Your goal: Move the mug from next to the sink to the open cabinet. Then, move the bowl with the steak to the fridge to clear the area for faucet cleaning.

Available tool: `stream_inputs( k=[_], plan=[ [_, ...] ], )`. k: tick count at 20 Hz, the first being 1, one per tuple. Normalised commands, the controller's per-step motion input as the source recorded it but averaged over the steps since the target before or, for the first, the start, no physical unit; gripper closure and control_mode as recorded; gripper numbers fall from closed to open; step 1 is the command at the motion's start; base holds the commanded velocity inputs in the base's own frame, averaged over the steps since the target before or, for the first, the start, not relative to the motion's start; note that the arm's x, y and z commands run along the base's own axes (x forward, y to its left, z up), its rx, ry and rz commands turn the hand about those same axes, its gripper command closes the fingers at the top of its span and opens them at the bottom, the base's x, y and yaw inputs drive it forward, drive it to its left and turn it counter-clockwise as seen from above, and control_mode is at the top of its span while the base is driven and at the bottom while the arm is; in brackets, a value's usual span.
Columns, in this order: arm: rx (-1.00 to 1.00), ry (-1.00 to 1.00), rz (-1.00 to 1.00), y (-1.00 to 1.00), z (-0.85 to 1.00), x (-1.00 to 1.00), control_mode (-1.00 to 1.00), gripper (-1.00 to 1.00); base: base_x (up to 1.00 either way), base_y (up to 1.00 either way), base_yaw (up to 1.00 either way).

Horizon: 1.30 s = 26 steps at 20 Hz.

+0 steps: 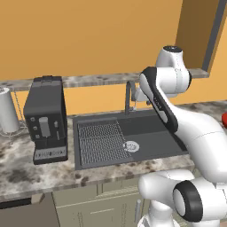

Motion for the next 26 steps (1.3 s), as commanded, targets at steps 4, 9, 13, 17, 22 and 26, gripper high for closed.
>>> stream_inputs(
  k=[4,9,13,17,22,26],
  plan=[
    [0.0,0.01,0.0,0.0,0.0,0.0,-1.0,-1.0,0.0,0.0,0.0],
    [0.0,0.0,0.0,-0.01,0.0,-0.05,-1.0,-1.0,0.0,0.0,0.0],
    [0.0,0.0,-0.01,-0.14,0.0,-0.3,-1.0,-1.0,0.0,0.0,0.0],
    [0.0,0.0,-0.03,-0.14,-0.02,-0.12,1.0,-1.0,-0.36,-0.61,-0.04],
    [0.0,0.0,0.0,0.0,0.0,0.0,1.0,-1.0,-0.07,-0.98,-0.05],
    [0.0,0.0,0.0,0.0,0.0,0.0,1.0,-1.0,-0.03,-1.0,-0.03]
  ],
)
